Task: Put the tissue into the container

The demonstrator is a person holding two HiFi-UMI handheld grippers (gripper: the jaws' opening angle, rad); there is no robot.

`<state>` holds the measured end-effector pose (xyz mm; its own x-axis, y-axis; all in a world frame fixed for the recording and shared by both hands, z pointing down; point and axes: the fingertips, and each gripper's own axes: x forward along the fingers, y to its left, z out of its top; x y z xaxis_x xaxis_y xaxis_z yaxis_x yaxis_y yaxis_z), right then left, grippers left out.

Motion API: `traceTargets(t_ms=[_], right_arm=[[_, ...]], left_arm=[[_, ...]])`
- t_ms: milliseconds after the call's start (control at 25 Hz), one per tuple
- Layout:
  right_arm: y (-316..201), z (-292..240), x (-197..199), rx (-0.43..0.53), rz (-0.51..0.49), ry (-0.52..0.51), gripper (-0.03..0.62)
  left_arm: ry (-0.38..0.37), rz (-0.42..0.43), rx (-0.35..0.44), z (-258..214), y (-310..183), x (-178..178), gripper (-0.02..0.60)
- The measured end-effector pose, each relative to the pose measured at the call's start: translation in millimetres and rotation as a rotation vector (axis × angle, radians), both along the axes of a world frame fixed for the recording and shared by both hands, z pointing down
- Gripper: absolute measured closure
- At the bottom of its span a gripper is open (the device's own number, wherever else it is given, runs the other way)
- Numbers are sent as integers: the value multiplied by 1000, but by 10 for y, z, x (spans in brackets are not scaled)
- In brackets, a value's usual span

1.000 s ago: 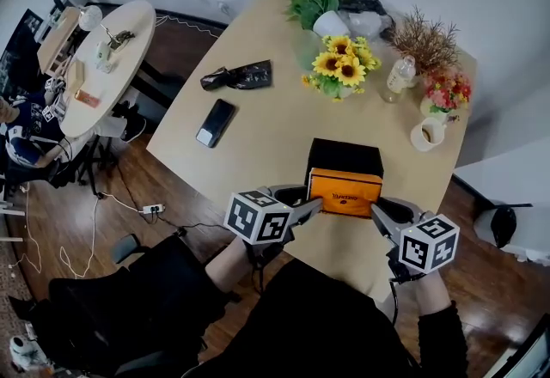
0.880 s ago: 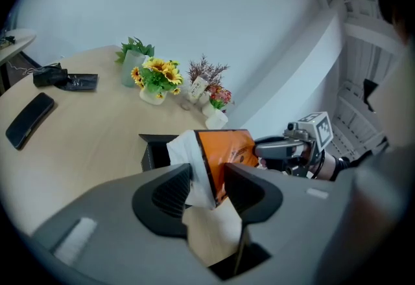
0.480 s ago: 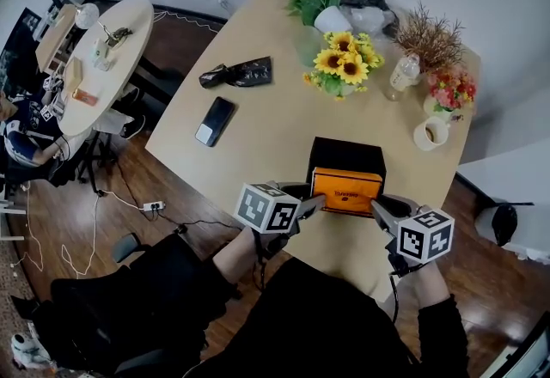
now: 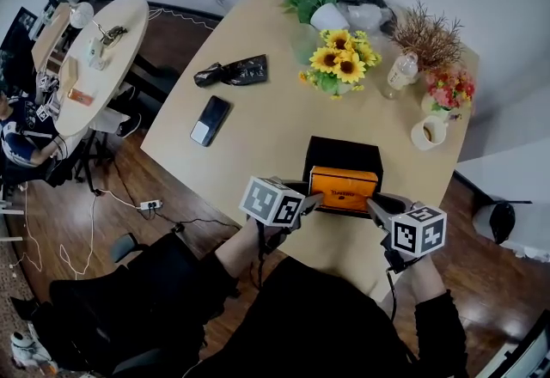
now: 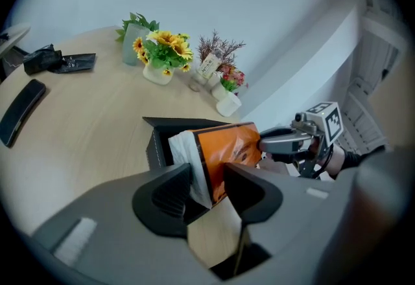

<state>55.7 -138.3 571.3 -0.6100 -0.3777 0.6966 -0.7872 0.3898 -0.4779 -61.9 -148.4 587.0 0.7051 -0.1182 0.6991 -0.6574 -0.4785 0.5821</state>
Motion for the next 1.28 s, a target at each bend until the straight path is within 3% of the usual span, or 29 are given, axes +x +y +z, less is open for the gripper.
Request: traceTargets(t_ms=[640, 840, 1040, 1280], right_arm=[[-20, 312, 47, -100, 17, 39, 536], [2, 397, 48, -128, -14, 104, 537], [26, 423, 15, -160, -106, 203, 539], [63, 459, 13, -184, -163, 260, 537]], left_arm=[[-81, 45, -32, 153, -16, 34, 436], [-184, 102, 0, 209, 17, 38, 434], [-290, 136, 58, 249, 25, 35, 430], [-335, 118, 102, 281, 19, 39, 428]])
